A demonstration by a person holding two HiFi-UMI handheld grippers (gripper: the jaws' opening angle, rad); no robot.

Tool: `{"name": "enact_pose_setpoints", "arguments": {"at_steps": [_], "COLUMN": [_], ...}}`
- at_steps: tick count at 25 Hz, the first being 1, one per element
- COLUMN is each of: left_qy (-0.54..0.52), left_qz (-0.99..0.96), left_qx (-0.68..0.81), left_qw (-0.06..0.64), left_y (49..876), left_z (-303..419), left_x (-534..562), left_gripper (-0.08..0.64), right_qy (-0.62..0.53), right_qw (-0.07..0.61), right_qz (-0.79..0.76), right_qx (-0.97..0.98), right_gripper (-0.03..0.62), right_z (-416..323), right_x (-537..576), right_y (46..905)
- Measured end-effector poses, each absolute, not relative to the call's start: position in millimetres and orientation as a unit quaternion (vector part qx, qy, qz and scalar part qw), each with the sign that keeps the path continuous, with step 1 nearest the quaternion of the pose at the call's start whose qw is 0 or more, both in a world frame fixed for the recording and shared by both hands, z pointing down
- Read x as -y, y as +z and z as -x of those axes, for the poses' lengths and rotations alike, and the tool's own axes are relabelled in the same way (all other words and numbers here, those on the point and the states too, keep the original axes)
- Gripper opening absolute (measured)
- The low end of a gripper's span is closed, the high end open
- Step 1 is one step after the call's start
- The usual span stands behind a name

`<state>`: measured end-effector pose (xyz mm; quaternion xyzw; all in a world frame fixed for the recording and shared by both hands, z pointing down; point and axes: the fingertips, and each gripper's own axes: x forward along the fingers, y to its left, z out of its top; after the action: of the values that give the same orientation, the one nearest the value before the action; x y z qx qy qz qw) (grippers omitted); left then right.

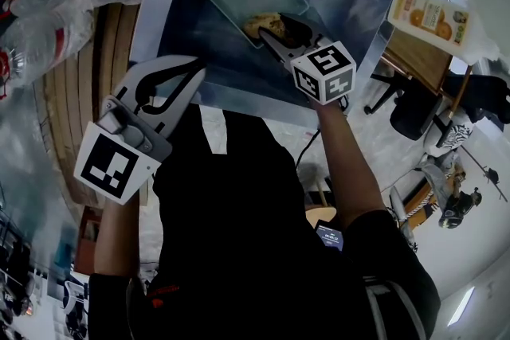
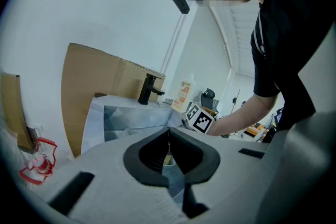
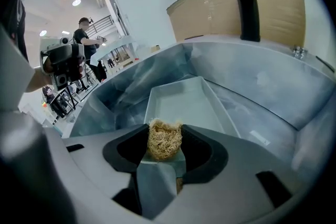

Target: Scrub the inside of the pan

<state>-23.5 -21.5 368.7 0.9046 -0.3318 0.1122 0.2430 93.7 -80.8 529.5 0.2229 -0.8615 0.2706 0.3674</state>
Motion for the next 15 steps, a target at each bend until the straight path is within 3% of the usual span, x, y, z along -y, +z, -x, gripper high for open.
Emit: {"name": "enact_pose_setpoints", "arguments": {"at_steps": [15], "left_qy": [0.132], "left_qz": [-0.912], "left_qx": [0.307], "left_qw": [0.236], "left_y": [366], "left_z": [-9], "left_x": [54], "left_gripper": [0.019], "right_qy": [0.282], "right_qw": [0.347], "right_qz": [-0.265], "right_qx": [0.854], "right_gripper": [0.193], "right_z": [-133], "right_x": [122], "right_y": [533]}}
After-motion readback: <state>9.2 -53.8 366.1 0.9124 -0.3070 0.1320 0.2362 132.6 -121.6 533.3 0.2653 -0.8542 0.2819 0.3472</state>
